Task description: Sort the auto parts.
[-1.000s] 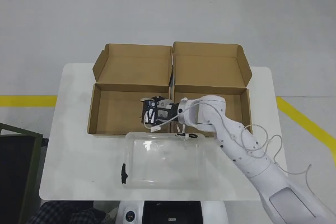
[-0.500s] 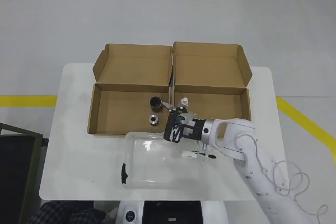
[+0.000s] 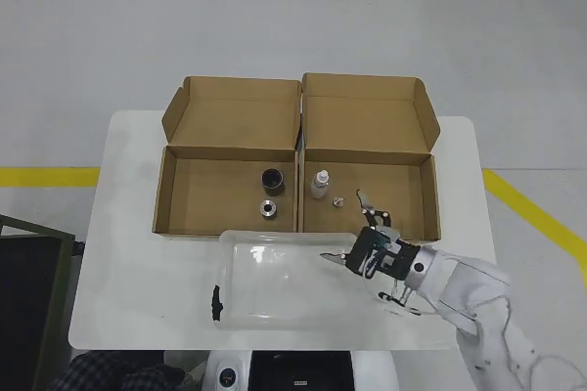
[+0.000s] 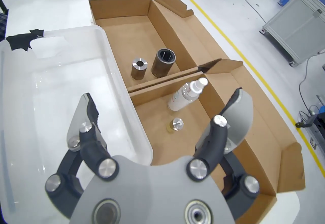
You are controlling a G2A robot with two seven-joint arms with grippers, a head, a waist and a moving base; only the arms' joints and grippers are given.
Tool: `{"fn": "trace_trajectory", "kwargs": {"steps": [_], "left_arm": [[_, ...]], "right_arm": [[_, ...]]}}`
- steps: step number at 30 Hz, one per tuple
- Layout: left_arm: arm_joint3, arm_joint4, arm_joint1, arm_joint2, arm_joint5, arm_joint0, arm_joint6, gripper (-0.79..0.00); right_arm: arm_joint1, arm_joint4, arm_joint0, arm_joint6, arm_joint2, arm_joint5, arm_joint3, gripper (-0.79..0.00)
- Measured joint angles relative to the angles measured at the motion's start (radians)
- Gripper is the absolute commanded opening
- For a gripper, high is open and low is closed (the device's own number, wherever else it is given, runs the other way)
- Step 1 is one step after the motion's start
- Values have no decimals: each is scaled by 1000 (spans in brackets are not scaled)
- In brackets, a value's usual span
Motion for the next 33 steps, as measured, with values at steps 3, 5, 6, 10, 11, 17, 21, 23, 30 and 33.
{"fn": "trace_trajectory", "kwargs": {"steps": [3,5,6,10,11,17,21,23,30,33], "left_arm": [[0,0,0,0,0,0,0,0],[0,0,0,0,0,0,0,0],[0,0,0,0,0,0,0,0],[0,0,0,0,0,0,0,0],[0,0,0,0,0,0,0,0],[0,0,0,0,0,0,0,0],[0,0,0,0,0,0,0,0],[0,0,0,0,0,0,0,0],[0,0,0,0,0,0,0,0],[0,0,0,0,0,0,0,-1]], "right_arm": [[8,-22,-75,-45,67,28,-31,0],[13,-37,-127,-76,117,46,-45,0],[16,-42,-149,-89,139,52,-49,0],[23,-46,-245,-140,248,83,-67,0],[25,-48,-263,-153,271,87,-73,0],[32,-48,-354,-236,395,99,-89,0],[34,-35,-390,-271,447,101,-89,0],[35,-29,-405,-289,461,104,-88,0],[35,-30,-411,-293,464,106,-88,0],[35,-30,-411,-293,464,106,-88,0]]}}
